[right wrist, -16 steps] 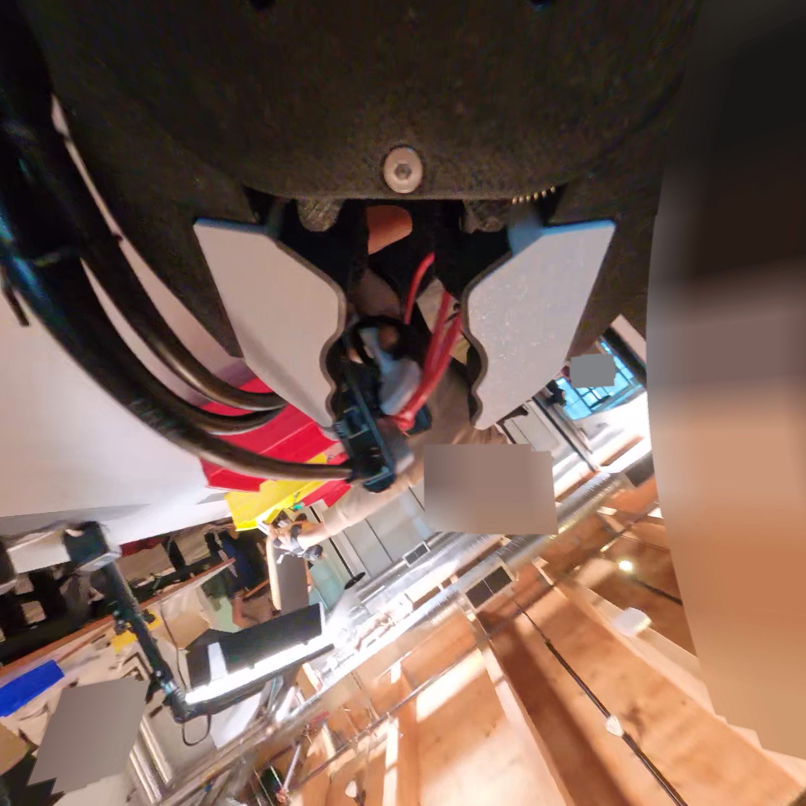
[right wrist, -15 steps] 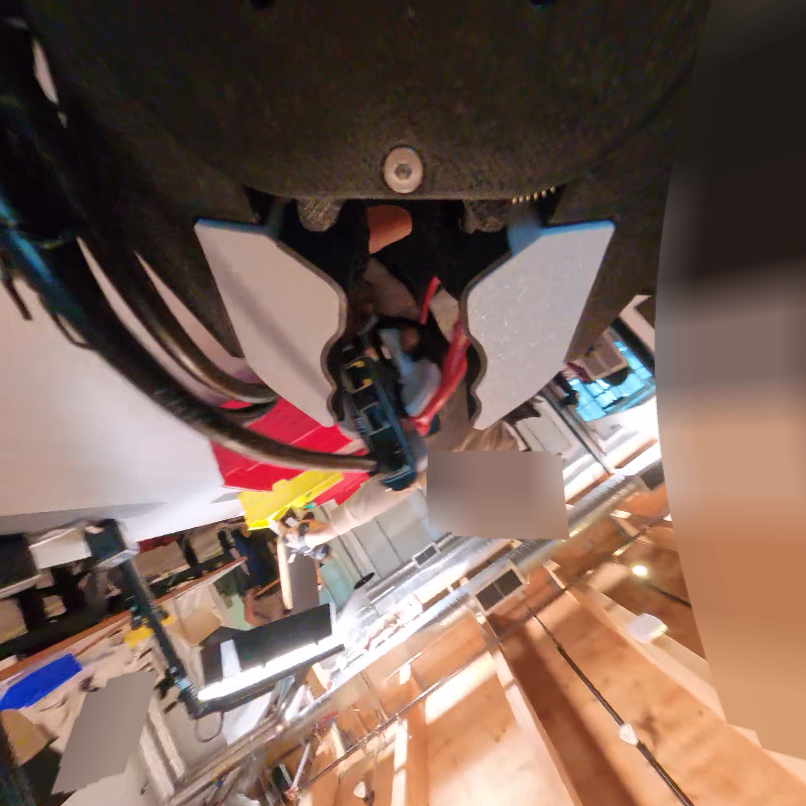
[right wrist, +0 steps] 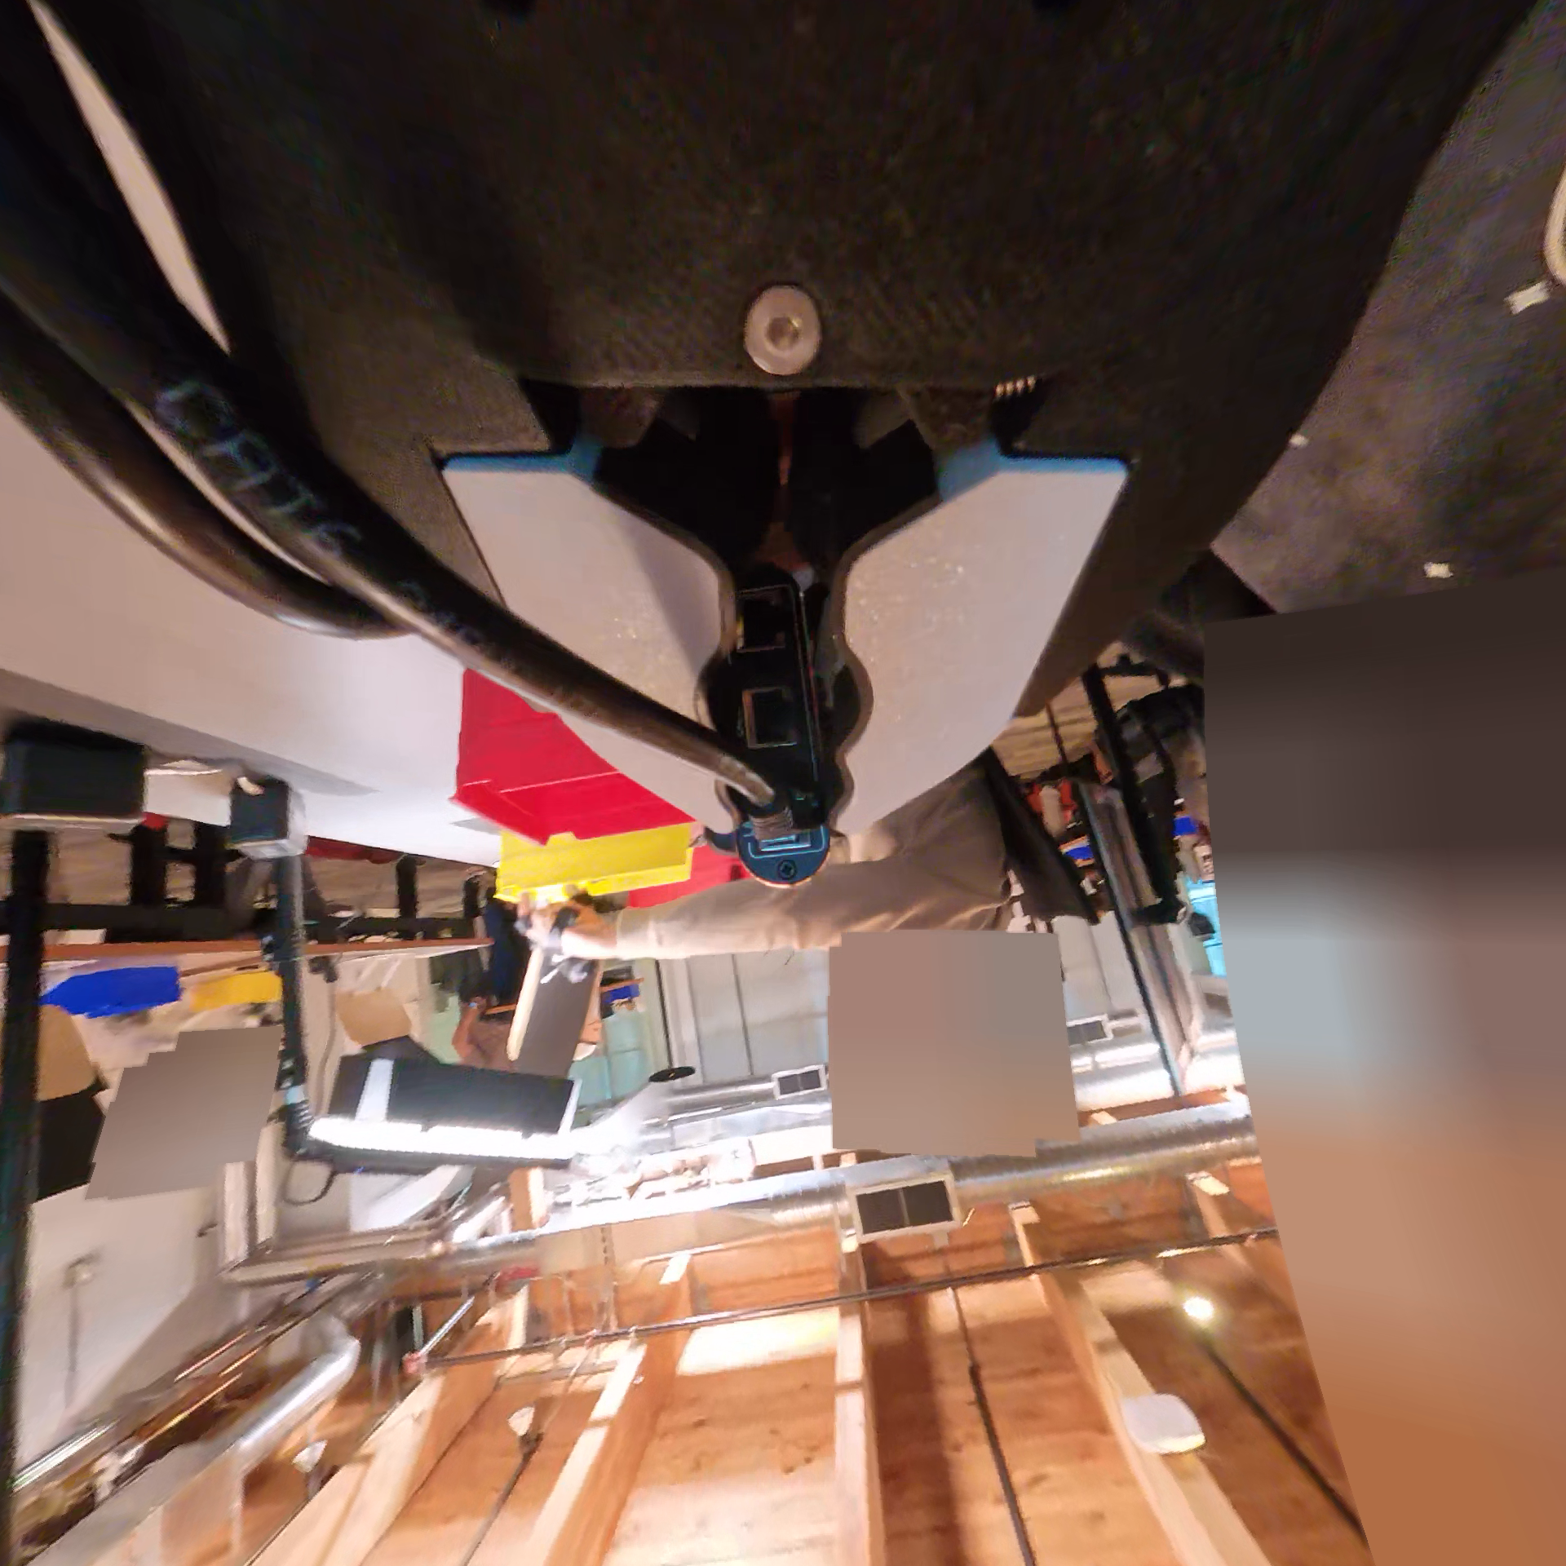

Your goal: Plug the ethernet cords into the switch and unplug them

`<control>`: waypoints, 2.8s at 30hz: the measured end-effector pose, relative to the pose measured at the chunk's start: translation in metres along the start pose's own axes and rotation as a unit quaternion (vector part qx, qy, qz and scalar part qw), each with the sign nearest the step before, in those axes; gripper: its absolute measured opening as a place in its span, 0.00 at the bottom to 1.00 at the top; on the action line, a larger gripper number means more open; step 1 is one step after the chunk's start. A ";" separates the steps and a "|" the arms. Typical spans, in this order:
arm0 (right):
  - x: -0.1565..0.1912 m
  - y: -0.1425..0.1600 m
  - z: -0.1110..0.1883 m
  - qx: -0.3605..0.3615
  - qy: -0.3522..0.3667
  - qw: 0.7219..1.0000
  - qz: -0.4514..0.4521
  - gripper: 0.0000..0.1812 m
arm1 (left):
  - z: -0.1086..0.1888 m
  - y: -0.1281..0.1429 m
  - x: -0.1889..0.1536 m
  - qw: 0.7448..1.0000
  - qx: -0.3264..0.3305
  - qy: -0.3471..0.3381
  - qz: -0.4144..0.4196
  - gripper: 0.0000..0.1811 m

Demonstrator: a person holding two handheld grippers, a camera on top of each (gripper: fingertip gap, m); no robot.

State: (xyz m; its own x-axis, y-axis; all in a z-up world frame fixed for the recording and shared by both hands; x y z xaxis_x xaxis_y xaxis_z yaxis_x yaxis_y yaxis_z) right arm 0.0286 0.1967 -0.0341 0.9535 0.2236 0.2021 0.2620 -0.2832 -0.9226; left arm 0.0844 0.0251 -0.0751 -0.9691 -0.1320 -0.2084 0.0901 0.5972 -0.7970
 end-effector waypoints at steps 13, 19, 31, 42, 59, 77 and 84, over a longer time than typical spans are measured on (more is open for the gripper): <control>0.011 0.003 -0.005 0.064 -0.016 0.996 0.058 0.10 | -0.002 -0.002 -0.013 0.994 0.012 0.004 -0.108 0.17; 0.021 -0.003 -0.003 0.089 -0.016 0.985 0.144 0.18 | 0.000 -0.004 -0.010 0.998 -0.008 0.033 -0.045 0.15; 0.033 -0.007 -0.002 0.100 0.010 0.973 0.210 0.08 | -0.003 -0.002 -0.013 0.997 0.000 0.061 -0.043 0.15; 0.036 -0.013 -0.001 0.118 0.041 0.959 0.255 0.09 | -0.006 -0.001 -0.022 0.979 0.065 -0.005 -0.195 0.15; 0.036 -0.024 0.001 0.166 0.038 0.948 0.269 0.09 | -0.010 0.001 -0.026 0.975 0.070 -0.023 -0.208 0.15; 0.037 -0.023 0.003 0.177 0.066 0.928 0.322 0.10 | -0.011 0.001 -0.029 0.956 0.092 -0.057 -0.272 0.15; 0.017 -0.025 0.010 0.143 -0.043 0.977 0.150 0.26 | -0.006 0.002 -0.032 0.944 0.072 -0.056 -0.318 0.15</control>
State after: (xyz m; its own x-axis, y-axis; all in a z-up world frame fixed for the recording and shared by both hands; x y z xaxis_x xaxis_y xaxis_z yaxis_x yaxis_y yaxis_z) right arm 0.0369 0.2172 -0.0107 0.9619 0.2514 -0.1078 -0.0908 -0.0786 -0.9928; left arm 0.1140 0.0356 -0.0665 -0.8081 -0.5154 0.2850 -0.4632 0.2573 -0.8481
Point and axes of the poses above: each gripper's, where its closed fingertips meet, z back along the fingers, y out of its underside, x = y × z across the jaws, the point moved 10 cm from there along z, back along the fingers, and after that the axes turned 4 degrees about y, right-handed, at the moved point
